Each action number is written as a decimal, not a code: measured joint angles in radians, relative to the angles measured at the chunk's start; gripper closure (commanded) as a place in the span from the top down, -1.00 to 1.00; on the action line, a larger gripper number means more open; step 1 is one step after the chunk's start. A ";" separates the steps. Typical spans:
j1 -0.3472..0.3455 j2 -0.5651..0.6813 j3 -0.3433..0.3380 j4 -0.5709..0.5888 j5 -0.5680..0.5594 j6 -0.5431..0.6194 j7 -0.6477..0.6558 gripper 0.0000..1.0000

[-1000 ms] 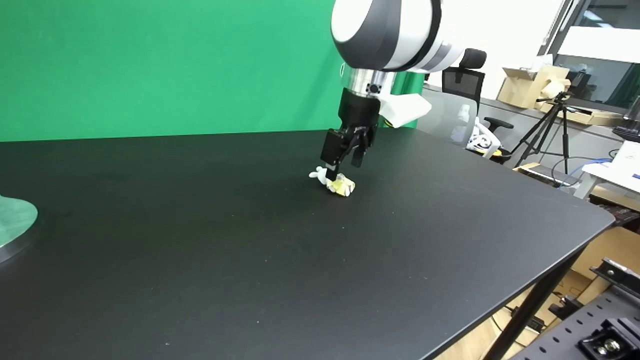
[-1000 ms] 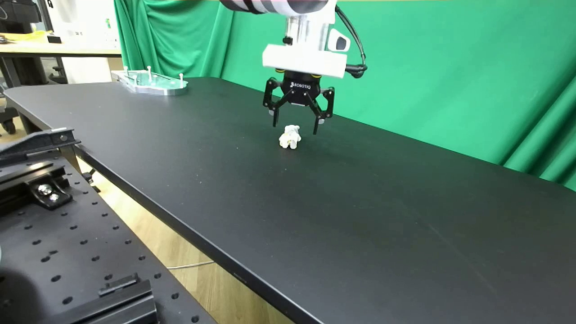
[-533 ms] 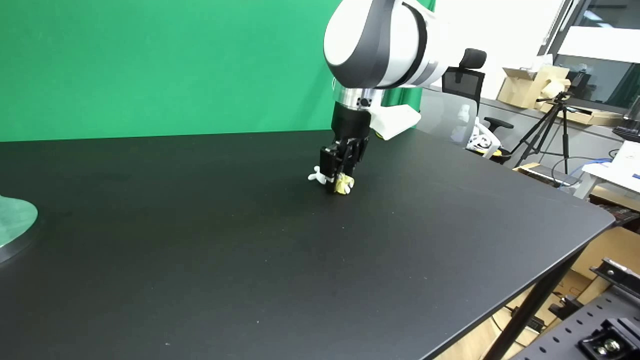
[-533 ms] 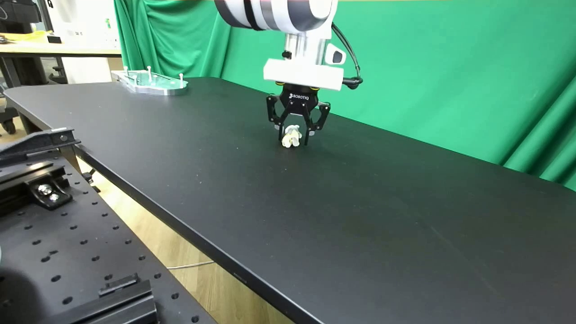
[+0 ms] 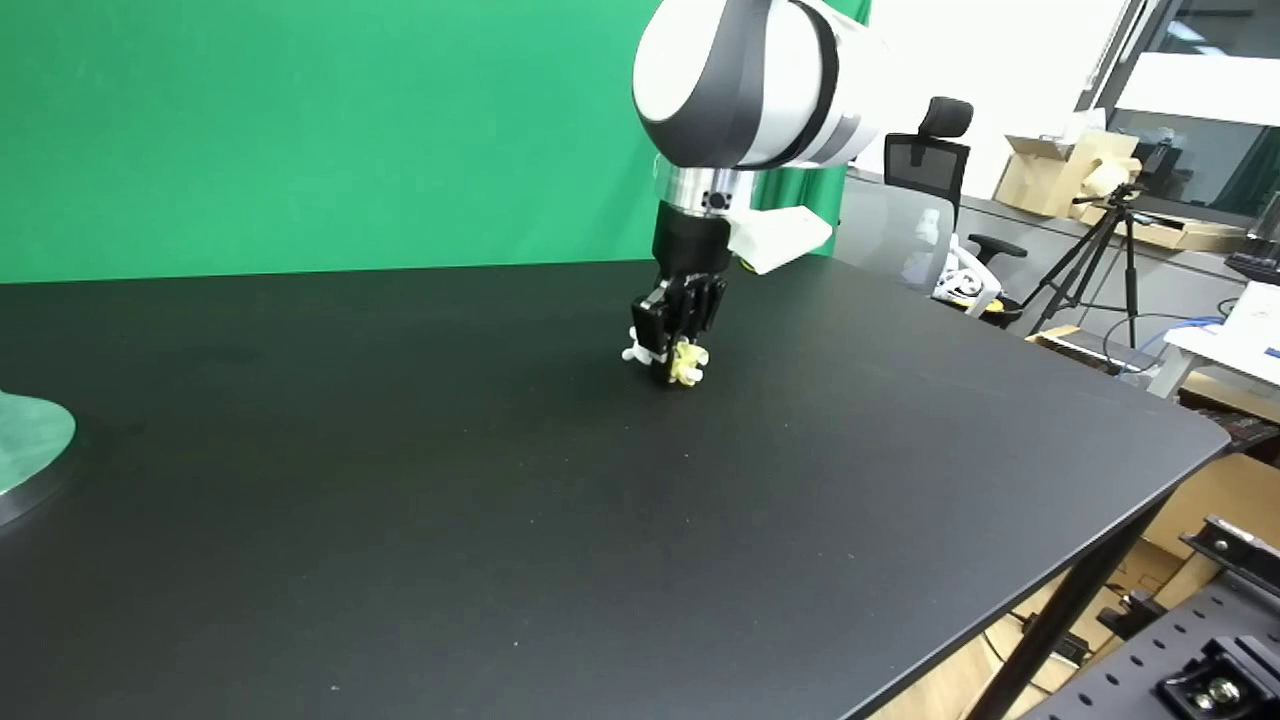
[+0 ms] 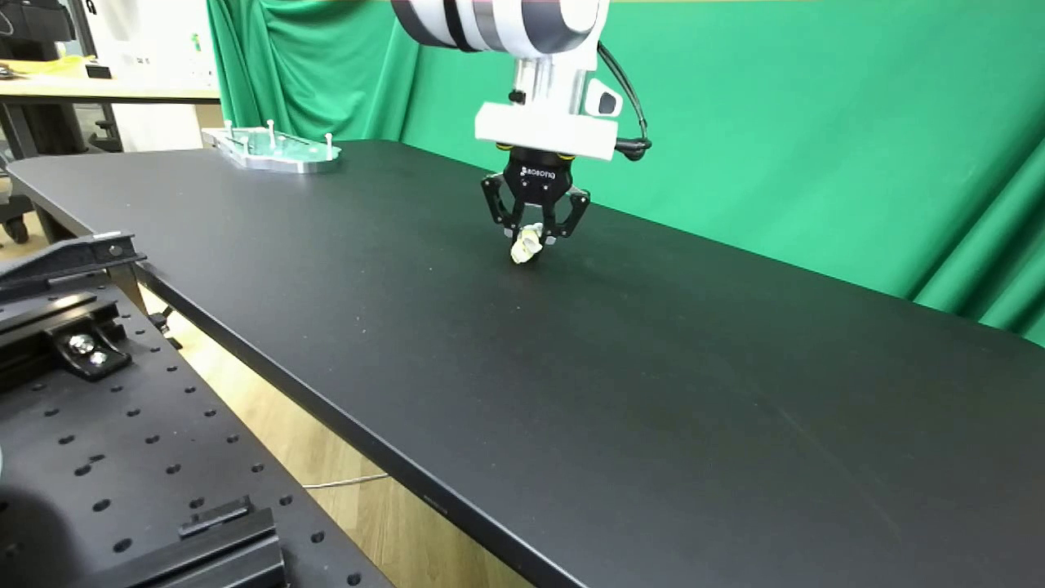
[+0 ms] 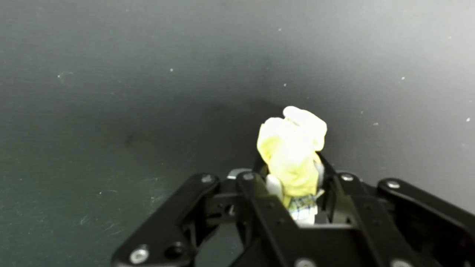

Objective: Move the white toy on the table backwards

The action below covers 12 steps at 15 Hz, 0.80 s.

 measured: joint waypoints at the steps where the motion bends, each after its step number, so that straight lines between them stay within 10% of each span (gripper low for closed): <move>1: 0.001 -0.003 0.000 0.000 0.000 -0.011 0.009 -0.85; 12: 0.129 -0.187 -0.036 -0.197 -0.025 -0.097 0.254 -0.85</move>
